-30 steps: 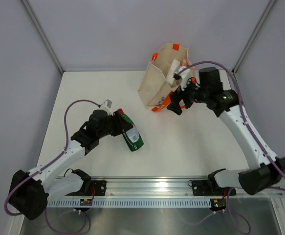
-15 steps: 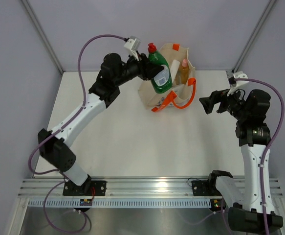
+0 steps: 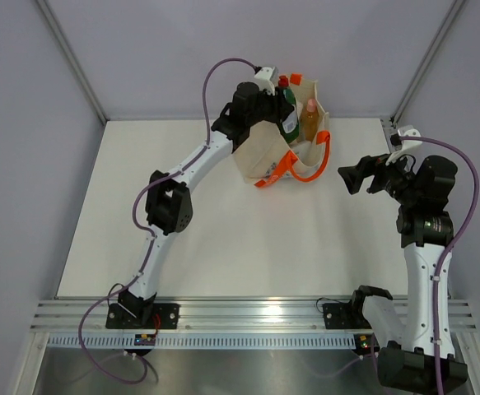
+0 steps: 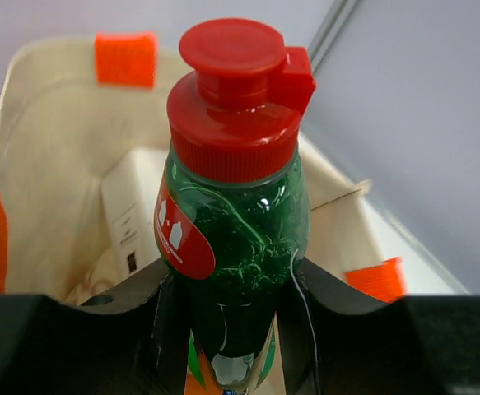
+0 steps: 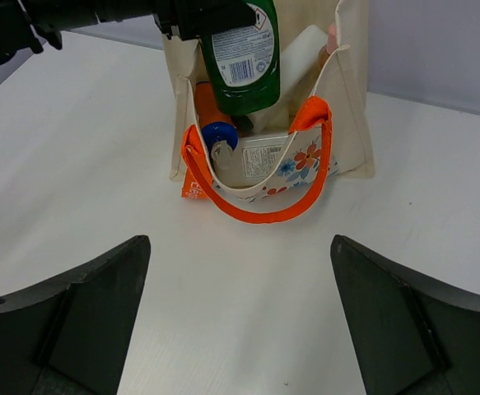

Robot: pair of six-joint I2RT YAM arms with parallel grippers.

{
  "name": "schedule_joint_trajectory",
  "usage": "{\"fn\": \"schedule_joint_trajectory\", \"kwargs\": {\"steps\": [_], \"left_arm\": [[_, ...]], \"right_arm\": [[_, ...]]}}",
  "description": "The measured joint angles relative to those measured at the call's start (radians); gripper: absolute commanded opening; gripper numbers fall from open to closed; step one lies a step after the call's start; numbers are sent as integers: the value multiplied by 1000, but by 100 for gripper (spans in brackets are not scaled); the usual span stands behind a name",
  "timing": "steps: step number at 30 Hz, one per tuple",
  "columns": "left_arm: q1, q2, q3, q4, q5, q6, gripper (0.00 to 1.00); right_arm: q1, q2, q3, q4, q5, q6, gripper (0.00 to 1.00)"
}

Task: Place the personal care products into the canvas bag

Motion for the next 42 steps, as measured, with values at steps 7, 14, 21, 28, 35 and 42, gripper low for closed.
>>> {"fn": "schedule_joint_trajectory", "kwargs": {"steps": [7, 14, 21, 28, 35, 42], "left_arm": [[-2, 29, 10, 94, 18, -109, 99], [21, 3, 11, 94, -22, -156, 99], [55, -93, -7, 60, -57, -142, 99], [72, -406, -312, 3, -7, -41, 99], [70, -1103, -1067, -44, 26, 140, 99], [70, -1579, -1503, -122, -37, 251, 99]], "right_arm": [[0, 19, -2, 3, -14, -3, 100], [0, 47, -7, 4, -13, -11, 99], [0, 56, -16, 5, -14, -17, 99], [0, 87, -24, 12, 12, 5, 100], [-4, 88, -32, 66, 253, 129, 100], [-8, 84, -50, 93, 388, 196, 100]]}}
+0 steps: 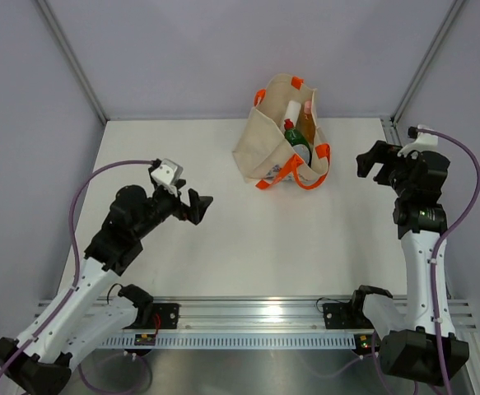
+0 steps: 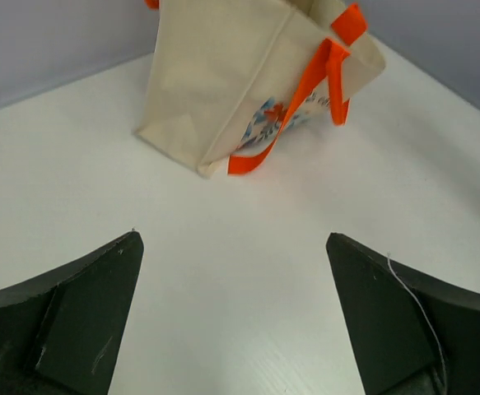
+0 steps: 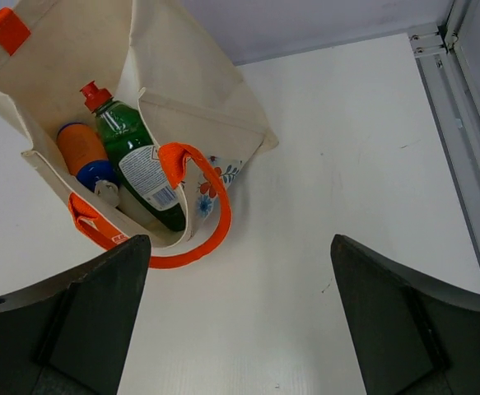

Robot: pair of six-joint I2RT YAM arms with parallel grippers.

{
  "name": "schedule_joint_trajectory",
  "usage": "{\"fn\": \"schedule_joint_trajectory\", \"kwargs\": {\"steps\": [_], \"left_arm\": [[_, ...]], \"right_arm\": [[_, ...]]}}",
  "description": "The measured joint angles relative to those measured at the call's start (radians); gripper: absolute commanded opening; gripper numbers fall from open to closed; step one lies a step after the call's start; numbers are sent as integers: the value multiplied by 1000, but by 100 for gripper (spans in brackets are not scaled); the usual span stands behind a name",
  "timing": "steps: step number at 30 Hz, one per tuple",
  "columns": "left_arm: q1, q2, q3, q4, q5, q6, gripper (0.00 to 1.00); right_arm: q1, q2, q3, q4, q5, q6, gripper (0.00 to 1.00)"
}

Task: Place the personal care products into the canvas bag

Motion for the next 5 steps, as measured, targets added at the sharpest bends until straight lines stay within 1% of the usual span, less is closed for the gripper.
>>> {"fn": "schedule_joint_trajectory", "kwargs": {"steps": [2, 5], "left_arm": [[0, -53, -54, -43, -24, 10, 99], [0, -85, -76, -97, -51, 21, 99]], "right_arm": [[0, -2, -5, 1, 10, 3, 99], [0, -11, -13, 3, 20, -3, 99]]}}
